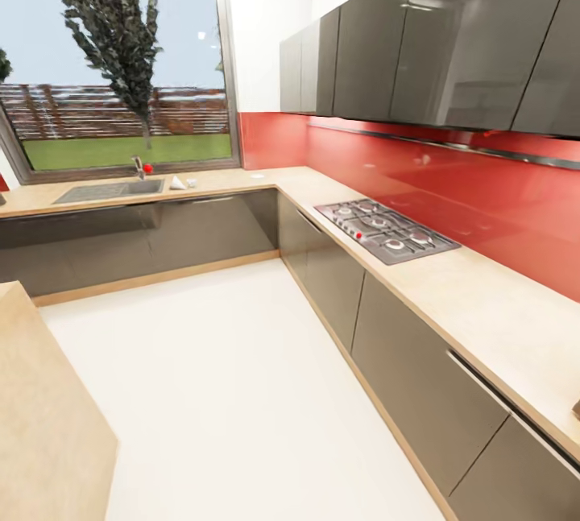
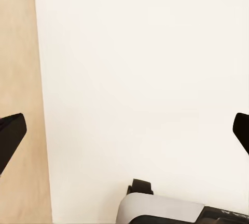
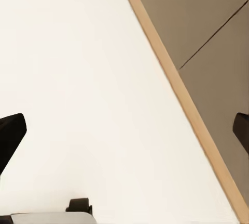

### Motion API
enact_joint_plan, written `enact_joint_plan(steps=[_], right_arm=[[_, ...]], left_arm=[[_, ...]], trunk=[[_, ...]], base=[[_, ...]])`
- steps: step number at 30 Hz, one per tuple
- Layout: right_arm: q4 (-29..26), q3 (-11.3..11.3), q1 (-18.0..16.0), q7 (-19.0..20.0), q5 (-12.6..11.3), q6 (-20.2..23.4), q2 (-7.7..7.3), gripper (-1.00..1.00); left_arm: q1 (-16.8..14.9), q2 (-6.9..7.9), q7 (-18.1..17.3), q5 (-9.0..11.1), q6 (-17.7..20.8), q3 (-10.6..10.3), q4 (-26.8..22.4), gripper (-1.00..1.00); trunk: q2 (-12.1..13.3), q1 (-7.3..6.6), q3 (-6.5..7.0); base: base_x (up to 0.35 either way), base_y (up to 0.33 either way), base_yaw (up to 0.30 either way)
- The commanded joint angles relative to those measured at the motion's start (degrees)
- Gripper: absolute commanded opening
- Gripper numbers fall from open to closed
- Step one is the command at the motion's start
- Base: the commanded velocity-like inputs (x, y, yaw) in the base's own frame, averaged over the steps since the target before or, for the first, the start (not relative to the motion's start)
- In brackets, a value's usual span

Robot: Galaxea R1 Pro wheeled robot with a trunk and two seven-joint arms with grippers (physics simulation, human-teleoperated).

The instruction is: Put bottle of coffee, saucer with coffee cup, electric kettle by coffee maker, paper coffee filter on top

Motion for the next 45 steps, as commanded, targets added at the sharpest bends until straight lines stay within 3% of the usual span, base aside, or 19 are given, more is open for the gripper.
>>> enact_joint_plan(steps=[1, 17, 33, 45], right_arm=[[0.1, -0.1, 0.0, 0.0, 0.3, -0.1, 0.02, 1.0], [0.6, -0.1, -0.1, 0.0, 0.3, -0.1, 0.02, 1.0], [0.6, -0.1, -0.1, 0.0, 0.2, -0.1, 0.02, 1.0], [0.6, -0.1, -0.1, 0.0, 0.2, -0.2, 0.18, 1.0]], left_arm=[[0.0, 0.02, 0.0, 0.3, -0.2, 0.0, 0.0, 1.0], [0.0, 0.04, 0.0, 0.3, -0.2, 0.0, 0.0, 1.0], [0.0, 0.04, 0.0, 0.3, -0.2, 0.0, 0.0, 1.0], [0.0, 0.04, 0.0, 0.3, -0.2, 0.0, 0.0, 1.0]], trunk=[[-0.1, 0.07, -0.11], [-0.1, 0.07, -0.11], [-0.1, 0.07, -0.11], [-0.1, 0.07, -0.11]], base=[[0.339, 0.0, 0.0], [0.339, 0.009, 0.0], [0.339, 0.139, 0.001], [0.339, 0.11, 0.234]])
